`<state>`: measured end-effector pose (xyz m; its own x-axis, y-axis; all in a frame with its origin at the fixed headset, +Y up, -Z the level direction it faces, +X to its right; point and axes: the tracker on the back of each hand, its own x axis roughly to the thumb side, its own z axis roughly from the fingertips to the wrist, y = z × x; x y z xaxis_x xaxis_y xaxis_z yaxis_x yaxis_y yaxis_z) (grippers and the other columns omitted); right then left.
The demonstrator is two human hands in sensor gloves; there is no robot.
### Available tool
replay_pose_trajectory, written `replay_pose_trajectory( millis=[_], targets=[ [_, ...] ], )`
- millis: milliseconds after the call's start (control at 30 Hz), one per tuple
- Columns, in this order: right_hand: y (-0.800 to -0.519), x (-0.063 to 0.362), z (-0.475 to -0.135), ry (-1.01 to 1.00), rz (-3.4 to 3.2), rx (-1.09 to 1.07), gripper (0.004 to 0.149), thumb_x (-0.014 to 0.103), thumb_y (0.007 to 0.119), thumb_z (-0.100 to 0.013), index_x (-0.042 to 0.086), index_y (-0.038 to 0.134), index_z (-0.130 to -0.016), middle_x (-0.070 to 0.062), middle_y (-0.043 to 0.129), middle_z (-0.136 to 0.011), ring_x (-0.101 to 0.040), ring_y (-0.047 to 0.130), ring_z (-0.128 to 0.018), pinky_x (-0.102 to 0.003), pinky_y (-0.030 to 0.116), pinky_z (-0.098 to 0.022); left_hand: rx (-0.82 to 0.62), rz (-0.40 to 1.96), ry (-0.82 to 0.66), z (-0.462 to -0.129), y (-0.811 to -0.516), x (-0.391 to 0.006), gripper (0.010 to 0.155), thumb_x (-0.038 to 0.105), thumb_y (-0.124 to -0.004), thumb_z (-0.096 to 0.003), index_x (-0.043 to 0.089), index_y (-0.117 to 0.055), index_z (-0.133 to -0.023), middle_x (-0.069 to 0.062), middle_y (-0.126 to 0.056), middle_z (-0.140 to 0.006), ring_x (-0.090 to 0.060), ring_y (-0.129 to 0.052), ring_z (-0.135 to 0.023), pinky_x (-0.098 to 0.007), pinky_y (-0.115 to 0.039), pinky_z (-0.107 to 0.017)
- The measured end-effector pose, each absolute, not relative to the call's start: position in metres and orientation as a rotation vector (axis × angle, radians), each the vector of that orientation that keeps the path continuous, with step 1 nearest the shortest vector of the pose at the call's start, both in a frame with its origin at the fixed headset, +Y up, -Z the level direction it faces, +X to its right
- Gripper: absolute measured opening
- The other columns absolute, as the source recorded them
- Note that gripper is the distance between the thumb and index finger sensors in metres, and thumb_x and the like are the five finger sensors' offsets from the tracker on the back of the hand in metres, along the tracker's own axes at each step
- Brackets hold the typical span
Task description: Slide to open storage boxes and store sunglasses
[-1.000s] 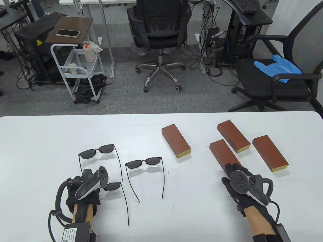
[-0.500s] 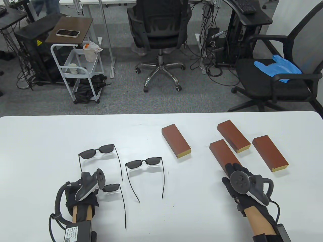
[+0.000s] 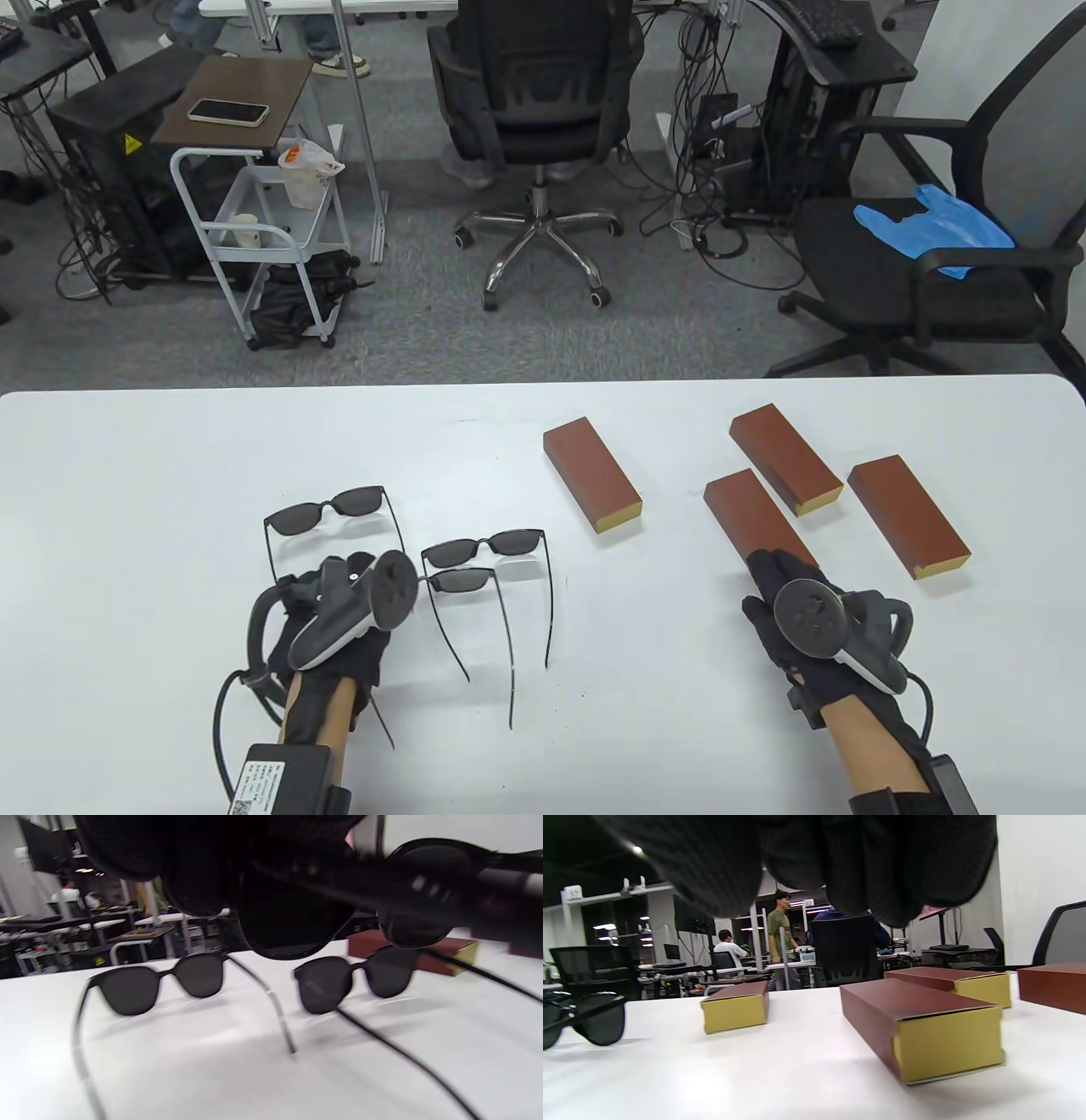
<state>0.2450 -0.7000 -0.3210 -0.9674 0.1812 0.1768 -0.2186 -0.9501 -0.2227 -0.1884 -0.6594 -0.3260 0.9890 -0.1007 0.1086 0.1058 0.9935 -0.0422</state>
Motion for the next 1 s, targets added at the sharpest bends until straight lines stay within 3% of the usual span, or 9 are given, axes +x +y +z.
replay_pose_trajectory(
  millis=[233, 500, 767, 1000],
  targets=[
    [-0.702, 0.244, -0.321, -0.298, 2.756, 0.362, 0.059, 0.039, 0.090, -0.034, 0.019, 0.074, -0.086, -0.016, 0.078, -0.091, -0.039, 0.087, -0.077, -0.048, 0.080, -0.056, 0.027, -0.008, -0.318, -0.328, -0.647, -0.108, 0.045, 0.035, -0.067, -0.0527, 0.038, -0.077, -0.096, 0.001, -0.084, -0.090, -0.027, -0.088, -0.078, -0.055, -0.073, -0.060],
    [-0.698, 0.237, -0.321, -0.258, 2.548, 0.434, 0.062, 0.037, 0.094, -0.031, 0.019, 0.073, -0.087, -0.016, 0.079, -0.091, -0.038, 0.088, -0.077, -0.047, 0.081, -0.056, 0.015, 0.086, -0.462, -0.322, -0.641, -0.050, 0.045, 0.035, -0.068, -0.0530, 0.038, -0.077, -0.097, 0.000, -0.084, -0.090, -0.027, -0.087, -0.077, -0.056, -0.073, -0.060],
    [-0.695, 0.235, -0.321, -0.222, 2.294, 0.463, 0.063, 0.035, 0.098, -0.029, 0.020, 0.074, -0.086, -0.014, 0.082, -0.089, -0.036, 0.091, -0.075, -0.045, 0.083, -0.055, -0.002, 0.095, -0.515, -0.315, -0.637, -0.034, 0.045, 0.035, -0.068, -0.0532, 0.038, -0.078, -0.097, 0.000, -0.084, -0.090, -0.027, -0.088, -0.077, -0.056, -0.073, -0.060],
    [-0.694, 0.234, -0.321, -0.194, 2.148, 0.462, 0.051, 0.032, 0.096, -0.030, 0.024, 0.083, -0.078, -0.009, 0.093, -0.080, -0.031, 0.101, -0.065, -0.041, 0.090, -0.047, -0.043, 0.155, -0.515, -0.314, -0.639, -0.033, 0.045, 0.035, -0.068, -0.0536, 0.039, -0.077, -0.098, 0.000, -0.084, -0.090, -0.027, -0.088, -0.077, -0.056, -0.073, -0.060]
  ],
)
